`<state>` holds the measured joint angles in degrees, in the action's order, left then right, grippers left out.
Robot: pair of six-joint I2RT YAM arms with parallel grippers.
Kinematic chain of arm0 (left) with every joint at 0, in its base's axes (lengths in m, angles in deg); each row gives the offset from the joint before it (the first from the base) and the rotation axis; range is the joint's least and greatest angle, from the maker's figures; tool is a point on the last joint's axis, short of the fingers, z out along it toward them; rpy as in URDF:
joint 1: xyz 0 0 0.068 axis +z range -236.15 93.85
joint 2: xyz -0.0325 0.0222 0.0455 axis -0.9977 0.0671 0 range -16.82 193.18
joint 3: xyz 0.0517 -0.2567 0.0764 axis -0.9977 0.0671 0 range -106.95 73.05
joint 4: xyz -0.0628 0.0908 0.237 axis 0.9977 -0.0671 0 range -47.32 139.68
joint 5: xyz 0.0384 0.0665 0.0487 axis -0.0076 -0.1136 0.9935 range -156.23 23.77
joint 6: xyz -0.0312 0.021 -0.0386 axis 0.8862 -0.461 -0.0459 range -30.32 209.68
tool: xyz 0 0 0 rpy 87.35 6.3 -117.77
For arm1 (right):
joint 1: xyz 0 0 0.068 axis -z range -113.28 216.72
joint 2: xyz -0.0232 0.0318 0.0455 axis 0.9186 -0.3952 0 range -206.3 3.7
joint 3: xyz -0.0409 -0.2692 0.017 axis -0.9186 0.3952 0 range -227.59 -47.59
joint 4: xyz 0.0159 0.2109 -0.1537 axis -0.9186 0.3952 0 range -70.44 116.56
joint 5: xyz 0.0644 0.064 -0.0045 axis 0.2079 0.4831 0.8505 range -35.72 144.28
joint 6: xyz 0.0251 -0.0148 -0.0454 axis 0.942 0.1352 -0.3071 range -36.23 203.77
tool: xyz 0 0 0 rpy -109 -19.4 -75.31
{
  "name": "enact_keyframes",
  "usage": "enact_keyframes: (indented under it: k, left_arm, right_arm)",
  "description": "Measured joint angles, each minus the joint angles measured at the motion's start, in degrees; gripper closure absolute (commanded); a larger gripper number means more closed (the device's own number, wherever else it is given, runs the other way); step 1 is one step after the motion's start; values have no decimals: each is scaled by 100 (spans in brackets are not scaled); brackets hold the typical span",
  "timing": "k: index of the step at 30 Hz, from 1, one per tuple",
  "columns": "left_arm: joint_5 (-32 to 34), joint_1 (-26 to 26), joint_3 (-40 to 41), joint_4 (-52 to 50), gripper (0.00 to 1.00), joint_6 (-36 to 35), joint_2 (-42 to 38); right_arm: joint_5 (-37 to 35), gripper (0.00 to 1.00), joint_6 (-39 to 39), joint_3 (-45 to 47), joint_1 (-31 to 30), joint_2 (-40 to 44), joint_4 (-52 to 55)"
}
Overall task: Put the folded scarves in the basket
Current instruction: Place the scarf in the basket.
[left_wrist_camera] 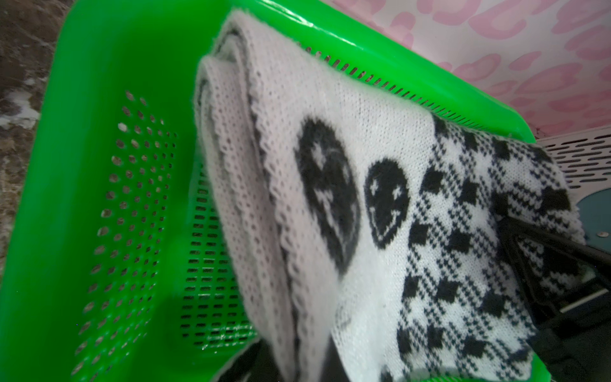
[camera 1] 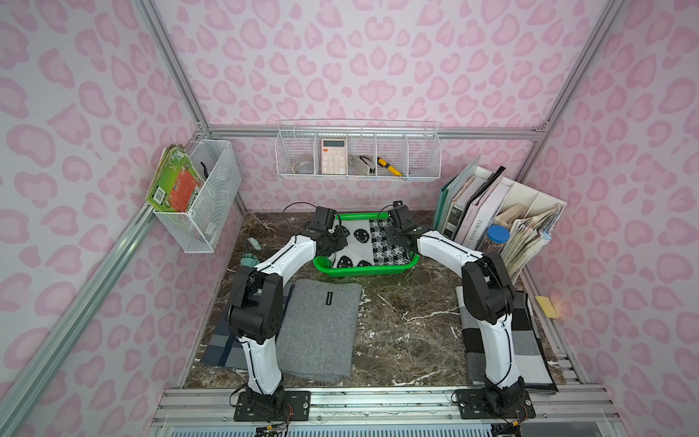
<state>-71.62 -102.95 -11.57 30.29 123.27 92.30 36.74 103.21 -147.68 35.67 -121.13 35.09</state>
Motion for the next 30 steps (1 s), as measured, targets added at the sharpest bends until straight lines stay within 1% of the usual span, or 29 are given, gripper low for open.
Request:
enact_keyframes:
  k: [2,3,6,8,10,12,16,20,23,25,30]
  left_arm:
    - [-39,0,-11,-17,75,50,7]
    - [-61,2,-20,-20,67,50,7]
    - [-125,2,-46,-11,52,74,-2]
    - [-223,0,-48,-28,42,76,-68]
    - [-348,-4,-59,-31,34,96,-175]
    - [-472,-26,-68,-28,31,114,-343]
    - [-601,-76,-72,-57,29,118,-697]
    - [-638,-153,101,-76,29,188,-1200]
    - [-640,-258,387,-125,31,227,-1628]
    - [-640,-369,590,-192,32,273,-1923]
    - [-588,-846,1121,-365,30,378,-2909]
  right_arm:
    - [2,73,9,-17,-7,-4,7]
    - [2,68,24,-20,-7,-4,4]
    - [-2,51,24,-28,-28,0,7]
    - [-20,44,22,-59,-46,20,66]
    - [-24,43,20,-131,-90,87,160]
    - [-26,42,20,-155,-127,221,186]
    - [-79,41,22,-101,-262,629,249]
    - [-136,41,37,363,-413,1316,236]
    - [-127,40,166,1010,-551,2037,192]
    - [-83,38,291,1547,-664,2597,94]
    - [160,32,710,3075,-1054,4081,-162]
